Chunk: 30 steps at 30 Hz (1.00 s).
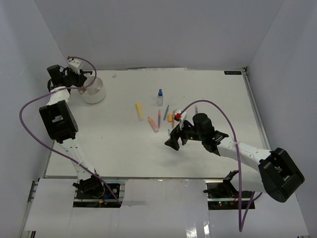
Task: Sort the stationery into containers
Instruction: Place the stationery in the storage box.
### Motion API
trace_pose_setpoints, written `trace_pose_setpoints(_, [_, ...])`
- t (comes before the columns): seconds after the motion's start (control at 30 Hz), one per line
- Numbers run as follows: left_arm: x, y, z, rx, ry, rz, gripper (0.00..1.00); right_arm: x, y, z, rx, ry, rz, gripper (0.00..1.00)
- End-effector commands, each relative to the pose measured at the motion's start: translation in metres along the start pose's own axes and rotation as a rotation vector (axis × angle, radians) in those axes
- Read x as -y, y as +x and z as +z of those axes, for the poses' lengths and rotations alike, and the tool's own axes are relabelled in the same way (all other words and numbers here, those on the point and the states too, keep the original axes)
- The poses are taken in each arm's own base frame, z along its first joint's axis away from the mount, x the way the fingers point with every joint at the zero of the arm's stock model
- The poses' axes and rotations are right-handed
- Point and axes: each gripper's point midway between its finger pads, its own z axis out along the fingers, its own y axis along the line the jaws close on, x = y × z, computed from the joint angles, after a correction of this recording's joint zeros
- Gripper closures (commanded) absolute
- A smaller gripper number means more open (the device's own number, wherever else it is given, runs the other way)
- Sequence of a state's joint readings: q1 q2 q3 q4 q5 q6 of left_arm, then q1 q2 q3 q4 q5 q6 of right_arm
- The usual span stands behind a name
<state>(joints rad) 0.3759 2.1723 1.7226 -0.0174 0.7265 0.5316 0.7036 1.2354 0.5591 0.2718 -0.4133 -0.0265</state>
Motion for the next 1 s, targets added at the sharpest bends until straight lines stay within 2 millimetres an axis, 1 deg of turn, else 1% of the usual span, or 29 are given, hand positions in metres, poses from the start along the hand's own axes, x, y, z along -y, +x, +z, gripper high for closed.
trace_pose_setpoints(0.0, [0.006,0.0,0.0,0.019,0.033,-0.01,0.6,-0.003,-0.019,0.002,0.058,-0.018,-0.042,0.09])
trace_pose_setpoints(0.17, [0.009,0.002,-0.001,0.017,0.039,-0.023,0.57,-0.003,-0.019,0.002,0.056,-0.021,-0.042,0.09])
trace_pose_setpoints(0.23, [0.005,-0.002,0.0,0.034,0.028,-0.005,0.57,-0.004,-0.019,0.002,0.056,-0.022,-0.042,0.09])
trace_pose_setpoints(0.33, [0.006,-0.003,0.0,0.036,0.028,-0.01,0.56,-0.004,-0.019,0.002,0.056,-0.022,-0.042,0.09])
trace_pose_setpoints(0.43, [0.005,-0.018,-0.005,0.065,0.023,-0.021,0.55,-0.003,-0.02,0.002,0.059,-0.019,-0.04,0.09])
trace_pose_setpoints(0.47, [0.003,-0.03,-0.009,0.083,0.01,-0.017,0.55,-0.002,-0.021,0.001,0.062,-0.015,-0.037,0.09])
trace_pose_setpoints(0.5, [0.001,-0.036,-0.012,0.09,-0.006,-0.058,0.54,-0.002,-0.024,0.0,0.068,-0.01,-0.037,0.09])
trace_pose_setpoints(0.57, [-0.005,-0.057,-0.021,0.123,-0.048,-0.094,0.53,0.0,-0.025,-0.001,0.073,0.005,-0.032,0.09])
trace_pose_setpoints(0.6, [-0.011,-0.077,-0.032,0.143,-0.092,-0.103,0.52,0.0,-0.028,-0.002,0.078,0.014,-0.027,0.09])
trace_pose_setpoints(0.63, [-0.011,-0.085,-0.037,0.155,-0.116,-0.17,0.53,0.004,-0.029,-0.004,0.078,0.042,-0.023,0.09])
trace_pose_setpoints(0.67, [-0.012,-0.095,-0.043,0.166,-0.137,-0.197,0.53,0.007,-0.03,-0.005,0.078,0.058,-0.02,0.09])
trace_pose_setpoints(0.7, [-0.015,-0.118,-0.06,0.195,-0.177,-0.202,0.53,0.011,-0.036,-0.008,0.095,0.09,-0.021,0.09])
trace_pose_setpoints(0.73, [-0.008,-0.121,-0.066,0.2,-0.181,-0.255,0.53,0.012,-0.038,-0.01,0.101,0.108,0.003,0.1])
trace_pose_setpoints(0.8, [-0.003,-0.135,-0.083,0.224,-0.209,-0.3,0.54,0.016,-0.044,-0.016,0.122,0.145,0.016,0.1])
trace_pose_setpoints(0.83, [0.004,-0.144,-0.101,0.242,-0.248,-0.372,0.53,0.021,-0.044,-0.019,0.123,0.181,0.042,0.1])
trace_pose_setpoints(0.9, [0.01,-0.152,-0.121,0.255,-0.304,-0.443,0.49,0.025,-0.05,-0.026,0.14,0.219,0.061,0.1])
trace_pose_setpoints(0.93, [0.016,-0.175,-0.146,0.301,-0.339,-0.452,0.47,0.028,-0.052,-0.029,0.145,0.244,0.075,0.1])
trace_pose_setpoints(0.97, [0.023,-0.16,-0.152,0.291,-0.379,-0.566,0.46,0.03,-0.052,-0.031,0.144,0.256,0.083,0.1])
